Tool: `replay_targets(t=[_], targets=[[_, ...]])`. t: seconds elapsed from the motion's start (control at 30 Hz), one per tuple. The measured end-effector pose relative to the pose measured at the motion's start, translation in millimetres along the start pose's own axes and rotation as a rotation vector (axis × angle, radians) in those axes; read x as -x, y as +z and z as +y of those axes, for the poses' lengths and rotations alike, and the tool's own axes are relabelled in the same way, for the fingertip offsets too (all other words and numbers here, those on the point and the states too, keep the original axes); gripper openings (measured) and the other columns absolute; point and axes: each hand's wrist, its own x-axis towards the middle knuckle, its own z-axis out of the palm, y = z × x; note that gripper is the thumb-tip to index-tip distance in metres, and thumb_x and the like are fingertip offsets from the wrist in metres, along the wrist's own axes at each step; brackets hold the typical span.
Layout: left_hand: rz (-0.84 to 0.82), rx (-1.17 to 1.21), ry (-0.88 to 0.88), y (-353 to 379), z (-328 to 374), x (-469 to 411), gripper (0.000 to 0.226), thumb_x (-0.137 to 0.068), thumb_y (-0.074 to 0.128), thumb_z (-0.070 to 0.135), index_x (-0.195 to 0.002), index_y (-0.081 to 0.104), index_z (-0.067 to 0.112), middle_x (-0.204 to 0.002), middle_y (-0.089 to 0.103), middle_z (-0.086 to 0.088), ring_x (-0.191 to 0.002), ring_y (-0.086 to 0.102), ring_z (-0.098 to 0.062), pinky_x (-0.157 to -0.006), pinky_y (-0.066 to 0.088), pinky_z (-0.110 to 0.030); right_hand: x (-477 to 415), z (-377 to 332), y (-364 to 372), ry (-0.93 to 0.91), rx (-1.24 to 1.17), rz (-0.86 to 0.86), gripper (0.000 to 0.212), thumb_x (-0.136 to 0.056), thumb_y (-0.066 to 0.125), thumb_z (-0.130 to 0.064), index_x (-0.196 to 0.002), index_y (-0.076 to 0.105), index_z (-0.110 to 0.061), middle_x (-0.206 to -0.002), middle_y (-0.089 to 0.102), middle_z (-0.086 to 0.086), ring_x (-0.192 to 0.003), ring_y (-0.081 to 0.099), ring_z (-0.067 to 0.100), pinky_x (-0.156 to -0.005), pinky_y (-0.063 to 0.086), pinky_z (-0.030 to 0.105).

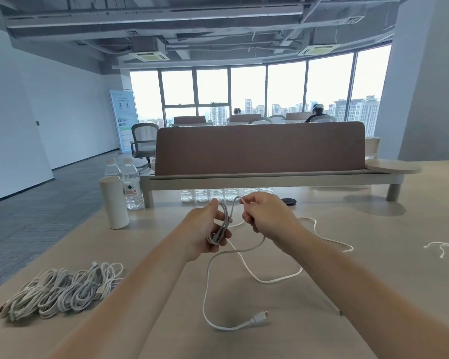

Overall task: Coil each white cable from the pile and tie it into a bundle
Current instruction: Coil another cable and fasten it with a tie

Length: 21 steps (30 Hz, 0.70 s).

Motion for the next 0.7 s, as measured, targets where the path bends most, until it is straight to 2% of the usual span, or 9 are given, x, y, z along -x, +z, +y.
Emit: replay_targets(t=[0.1, 0.23, 0.3, 0.37, 0.4, 0.47, 0.53, 0.6, 0.7], targets=[[0.000, 0.020, -0.007, 2, -1, 0, 0.057, -0.106, 0.030, 0.053, -0.108, 0.062, 0.005, -0.072, 0.066, -0.016, -0.056, 0.055, -0.025, -0.055, 0.039, -0.026, 4, -2, 3, -0.075, 0.074, 0.027, 0.008, -0.095, 0.051, -0.014, -0.093, 0.059, -0.016, -0.064, 0.069, -0.001, -0.057, 0.048, 0.017, -0.057, 0.040, 0.031], [-0.022, 0.015, -0.012, 6, -2, 0, 0.062, -0.106, 0.028, 0.054, -0.115, 0.060, 0.002, -0.073, 0.066, -0.016, -0.054, 0.055, -0.024, -0.051, 0.038, -0.025, 10, -6, 8, -0.179, 0.127, 0.046, 0.012, -0.095, 0.059, -0.017, -0.086, 0.067, -0.017, -0.065, 0.068, -0.002, -0.054, 0.049, 0.011, -0.057, 0.039, 0.027], [-0.028, 0.044, -0.006, 7, -1, 2, 0.060, -0.107, 0.026, 0.054, -0.108, 0.060, 0.004, -0.071, 0.064, -0.017, -0.054, 0.054, -0.024, -0.050, 0.037, -0.025, 16, -8, 13, -0.222, 0.192, 0.045, 0.017, -0.095, 0.059, -0.014, -0.092, 0.075, -0.020, -0.076, 0.071, -0.001, -0.068, 0.058, 0.013, -0.063, 0.043, 0.024], [-0.021, 0.095, 0.007, 8, 0, 5, 0.059, -0.107, 0.026, 0.053, -0.105, 0.057, 0.003, -0.065, 0.062, -0.018, -0.052, 0.053, -0.024, -0.048, 0.034, -0.024, 20, -10, 14, -0.246, 0.245, -0.001, 0.025, -0.095, 0.057, -0.012, -0.106, 0.077, -0.021, -0.087, 0.074, -0.002, -0.078, 0.062, 0.014, -0.062, 0.043, 0.014], [-0.016, 0.121, 0.013, 8, 0, 5, 0.058, -0.107, 0.026, 0.052, -0.105, 0.055, 0.002, -0.062, 0.061, -0.017, -0.052, 0.052, -0.024, -0.048, 0.033, -0.024, 21, -10, 15, -0.261, 0.267, -0.037, 0.028, -0.095, 0.055, -0.011, -0.109, 0.077, -0.021, -0.083, 0.074, -0.002, -0.072, 0.061, 0.012, -0.058, 0.041, 0.014], [-0.011, 0.164, 0.017, 8, 1, 7, 0.057, -0.107, 0.026, 0.052, -0.104, 0.053, 0.002, -0.056, 0.058, -0.017, -0.051, 0.050, -0.024, -0.048, 0.030, -0.023, 22, -10, 16, -0.290, 0.304, -0.094, 0.029, -0.099, 0.052, -0.013, -0.113, 0.075, -0.024, -0.058, 0.065, -0.011, -0.051, 0.054, 0.004, -0.049, 0.037, 0.012], [-0.021, 0.190, 0.025, 8, 2, 10, 0.059, -0.107, 0.026, 0.054, -0.099, 0.053, 0.003, -0.054, 0.057, -0.016, -0.050, 0.049, -0.024, -0.049, 0.027, -0.022, 21, -9, 17, -0.305, 0.315, -0.118, 0.027, -0.101, 0.052, -0.017, -0.115, 0.074, -0.025, -0.044, 0.055, -0.018, -0.043, 0.052, -0.002, -0.047, 0.035, 0.010], [-0.044, 0.179, 0.042, 8, 3, 12, 0.059, -0.106, 0.029, 0.056, -0.096, 0.055, 0.004, -0.055, 0.057, -0.016, -0.051, 0.049, -0.024, -0.050, 0.028, -0.023, 21, -10, 16, -0.303, 0.312, -0.129, 0.027, -0.101, 0.052, -0.017, -0.114, 0.073, -0.026, -0.042, 0.054, -0.015, -0.042, 0.052, -0.002, -0.047, 0.035, 0.010], [-0.075, 0.158, 0.069, 8, 3, 14, 0.051, -0.105, 0.038, 0.052, -0.093, 0.058, 0.007, -0.057, 0.056, -0.015, -0.050, 0.051, -0.024, -0.054, 0.031, -0.027, 24, -14, 14, -0.304, 0.304, -0.162, 0.027, -0.097, 0.050, -0.009, -0.100, 0.075, -0.020, -0.052, 0.058, -0.007, -0.043, 0.052, 0.001, -0.048, 0.037, 0.011]])
